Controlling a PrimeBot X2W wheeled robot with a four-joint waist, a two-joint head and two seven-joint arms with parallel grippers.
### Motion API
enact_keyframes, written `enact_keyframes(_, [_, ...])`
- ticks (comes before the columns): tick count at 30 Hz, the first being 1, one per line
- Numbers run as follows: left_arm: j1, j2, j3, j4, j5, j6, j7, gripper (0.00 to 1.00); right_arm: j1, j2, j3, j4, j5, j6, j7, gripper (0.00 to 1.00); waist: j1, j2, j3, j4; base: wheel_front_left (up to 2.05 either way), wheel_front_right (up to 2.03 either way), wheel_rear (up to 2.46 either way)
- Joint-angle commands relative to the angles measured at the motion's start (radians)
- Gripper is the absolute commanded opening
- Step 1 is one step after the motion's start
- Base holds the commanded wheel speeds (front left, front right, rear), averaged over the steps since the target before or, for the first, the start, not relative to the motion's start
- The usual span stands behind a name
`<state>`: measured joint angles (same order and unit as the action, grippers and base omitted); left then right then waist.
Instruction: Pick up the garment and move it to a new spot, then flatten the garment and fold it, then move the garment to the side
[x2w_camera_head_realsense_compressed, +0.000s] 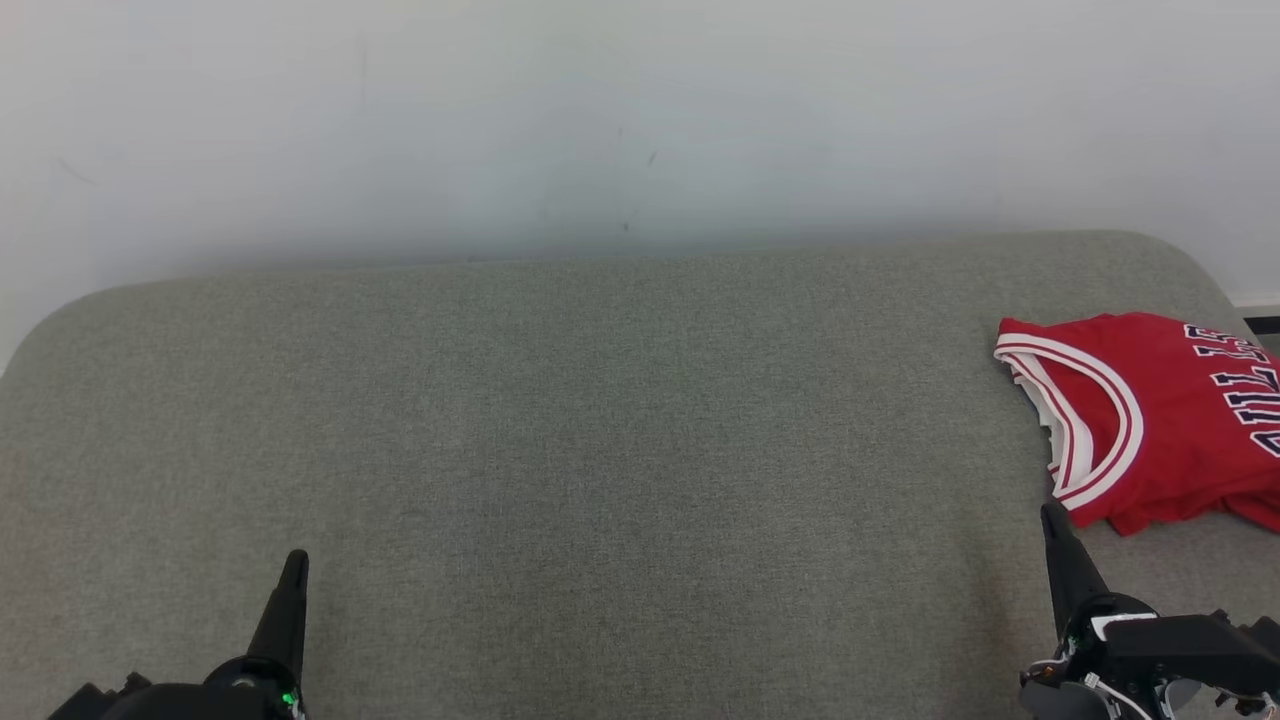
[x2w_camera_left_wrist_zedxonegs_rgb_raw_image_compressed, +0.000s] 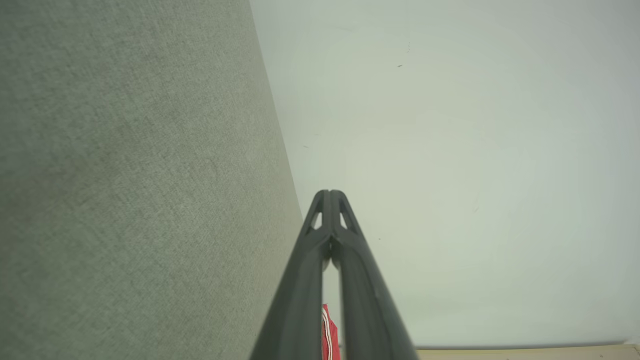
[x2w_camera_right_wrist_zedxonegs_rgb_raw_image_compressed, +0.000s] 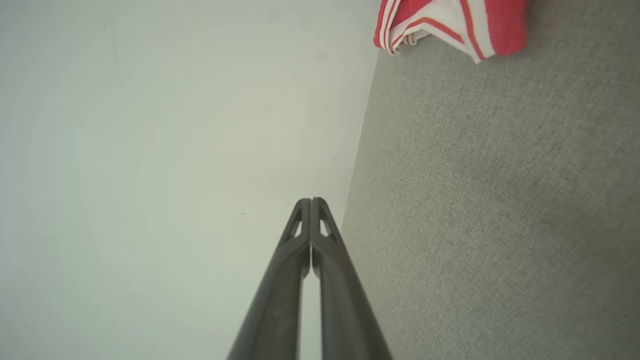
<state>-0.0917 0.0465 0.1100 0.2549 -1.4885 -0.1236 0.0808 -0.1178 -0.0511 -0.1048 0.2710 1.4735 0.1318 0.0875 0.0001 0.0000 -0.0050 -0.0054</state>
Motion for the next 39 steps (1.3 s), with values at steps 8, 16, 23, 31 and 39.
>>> enact_keyframes(8, [-0.019,0.006,0.005,-0.010,-0.068,-0.008,0.020,0.00,0.011,0.001,-0.007,-0.018,0.077,-0.002,0.016,0.00,-0.0001,0.0000,0.004,0.003,0.00,0.00,0.00])
enact_keyframes(16, [-0.023,0.006,0.005,-0.011,-0.118,-0.009,0.034,0.00,0.013,0.001,-0.011,-0.028,0.135,-0.002,0.028,0.00,-0.0001,0.0000,0.007,0.005,0.00,0.00,0.00])
enact_keyframes(23, [-0.023,0.006,0.006,-0.012,-0.127,-0.010,0.036,0.00,0.014,0.001,-0.012,-0.029,0.140,-0.002,0.030,0.00,-0.0001,0.0000,0.008,0.005,0.00,0.00,0.00])
enact_keyframes(31, [-0.023,0.006,0.006,-0.011,-0.127,-0.010,0.036,0.00,0.014,0.001,-0.011,-0.029,0.140,-0.002,0.030,0.00,-0.0001,0.0000,0.008,0.005,0.00,0.00,0.00])
enact_keyframes(39, [-0.023,0.006,0.006,-0.012,-0.127,-0.010,0.036,0.00,0.014,0.001,-0.011,-0.029,0.140,-0.002,0.030,0.00,-0.0001,0.0000,0.008,0.005,0.00,0.00,0.00])
